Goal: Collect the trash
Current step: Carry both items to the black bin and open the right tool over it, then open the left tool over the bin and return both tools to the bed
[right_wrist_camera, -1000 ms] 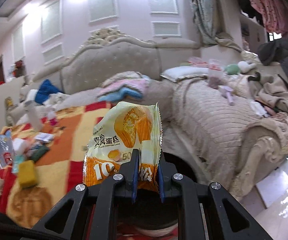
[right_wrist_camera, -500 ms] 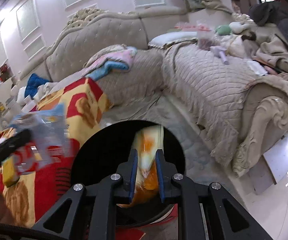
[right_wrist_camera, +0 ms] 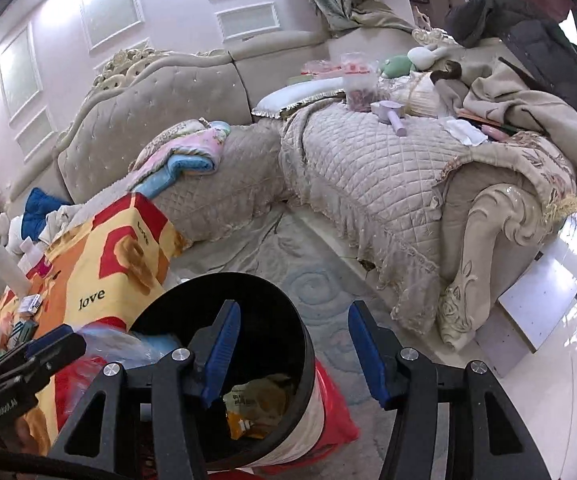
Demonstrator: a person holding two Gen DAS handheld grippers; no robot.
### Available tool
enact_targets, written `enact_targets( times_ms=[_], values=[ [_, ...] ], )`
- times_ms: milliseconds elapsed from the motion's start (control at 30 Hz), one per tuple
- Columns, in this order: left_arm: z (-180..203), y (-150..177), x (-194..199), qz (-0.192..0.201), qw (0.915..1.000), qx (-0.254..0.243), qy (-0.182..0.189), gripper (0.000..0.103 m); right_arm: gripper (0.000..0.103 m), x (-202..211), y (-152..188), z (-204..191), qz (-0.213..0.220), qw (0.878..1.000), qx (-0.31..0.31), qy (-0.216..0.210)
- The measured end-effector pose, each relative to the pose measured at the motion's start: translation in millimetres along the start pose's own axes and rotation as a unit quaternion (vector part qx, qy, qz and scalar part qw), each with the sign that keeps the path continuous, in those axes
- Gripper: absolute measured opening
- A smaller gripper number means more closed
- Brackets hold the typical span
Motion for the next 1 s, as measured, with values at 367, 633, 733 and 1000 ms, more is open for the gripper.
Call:
enact_targets(
  times_ms=[367,633,733,1000],
  values=[
    [-64,-11,82,0.053,0.9949,0.024,-0.082,0.055,0.054,22,-15,-65,0.053,0.996,0.004,-0.072],
    [-181,-10,198,0.068,0.9787,0.066,-0.182,0.055,0.056,42,3,-179,0.072,0.983,0.043,-0.162],
    [-237,12,252,0.056,0.9682,0.068,-0.234,0.055,0.058,53,20,-224,0.065,0.973,0.061,-0.211],
    [-311,109,328,0.004,0.9519,0.108,-0.287,0.055,0.069,71,82,-328,0.030,0.935,0.153,-0.318]
  ],
)
Point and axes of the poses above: each gripper's, at about its wrist camera, not at the fingertips, and x roughly against the way its jaws point, z to its right, y to its underside, the point moved 8 cm from there along -x, roughly the way its jaws point, and after that the axes turned 12 degrees about z, right-handed, at the moved point
